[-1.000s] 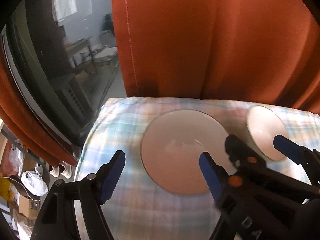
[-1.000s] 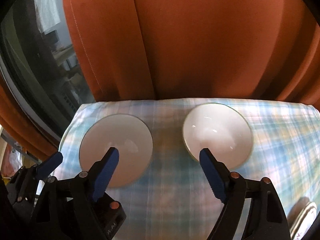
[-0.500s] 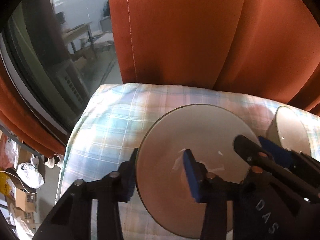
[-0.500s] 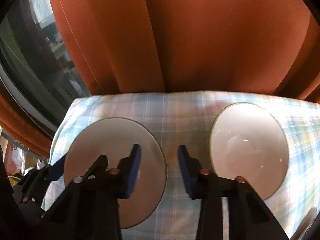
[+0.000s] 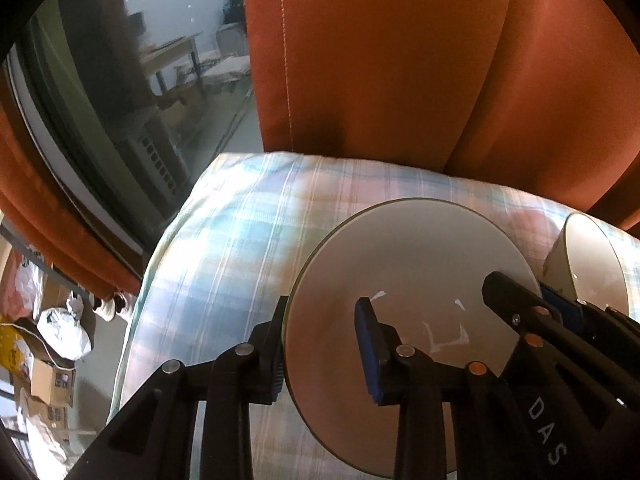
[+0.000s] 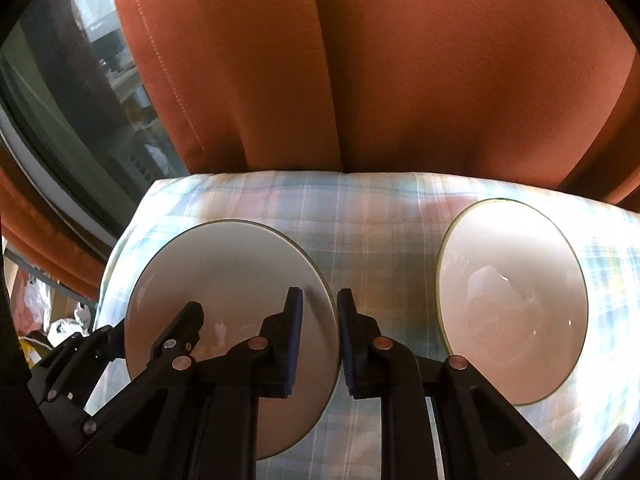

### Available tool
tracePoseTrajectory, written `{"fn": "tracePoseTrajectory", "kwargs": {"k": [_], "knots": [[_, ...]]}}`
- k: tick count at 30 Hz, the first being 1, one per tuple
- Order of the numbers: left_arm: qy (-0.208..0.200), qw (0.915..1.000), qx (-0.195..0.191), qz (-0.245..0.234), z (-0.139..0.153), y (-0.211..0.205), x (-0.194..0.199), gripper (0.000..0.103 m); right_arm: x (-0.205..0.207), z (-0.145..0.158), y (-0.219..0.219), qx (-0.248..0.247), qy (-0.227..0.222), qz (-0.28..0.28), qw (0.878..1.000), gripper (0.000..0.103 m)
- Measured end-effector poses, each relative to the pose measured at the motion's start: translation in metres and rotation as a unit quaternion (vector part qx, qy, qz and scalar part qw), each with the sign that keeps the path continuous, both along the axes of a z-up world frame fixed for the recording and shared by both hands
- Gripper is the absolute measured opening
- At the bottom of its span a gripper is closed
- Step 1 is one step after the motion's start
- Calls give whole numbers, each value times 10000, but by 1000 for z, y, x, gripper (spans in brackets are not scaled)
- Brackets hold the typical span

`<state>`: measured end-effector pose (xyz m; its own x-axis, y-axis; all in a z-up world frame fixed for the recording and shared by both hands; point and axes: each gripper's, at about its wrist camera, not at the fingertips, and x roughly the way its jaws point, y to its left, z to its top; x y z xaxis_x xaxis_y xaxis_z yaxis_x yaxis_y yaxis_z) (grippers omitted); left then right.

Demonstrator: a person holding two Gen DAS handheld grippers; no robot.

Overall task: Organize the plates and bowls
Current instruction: 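Close both grippers on the second bowl rim and lift it, then carry the held second bowl with both grippers toward the plate stack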

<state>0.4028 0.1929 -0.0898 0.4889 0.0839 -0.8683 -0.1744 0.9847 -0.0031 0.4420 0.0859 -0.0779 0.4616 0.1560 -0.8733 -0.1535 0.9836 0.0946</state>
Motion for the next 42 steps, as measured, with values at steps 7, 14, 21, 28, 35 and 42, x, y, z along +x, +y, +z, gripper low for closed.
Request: {"fn": "tracePoseTrajectory", "kwargs": {"k": [7,14,21,28,35,42], "knots": [[118,9999,-83,-81,-1,-2,-23,30,-22,-1,2,-133,126,43,9998,21],[246,9994,-109,-220,5,-6,-59,30,-59,3,6,-253,245,79,9993,21],[260,9994,-83,-213,18,-21,-101,30,-105,16,-7,-241,259,48,9994,21],[201,9997,29,-140,39,-48,-143,30,-148,37,-33,-157,192,165,9996,21],[134,9999,68,1,51,-89,-180,30,-184,50,-72,-81,112,312,9994,21],[32,10000,89,19,66,-143,-204,31,-207,63,-124,-39,52,362,9993,21]]}}
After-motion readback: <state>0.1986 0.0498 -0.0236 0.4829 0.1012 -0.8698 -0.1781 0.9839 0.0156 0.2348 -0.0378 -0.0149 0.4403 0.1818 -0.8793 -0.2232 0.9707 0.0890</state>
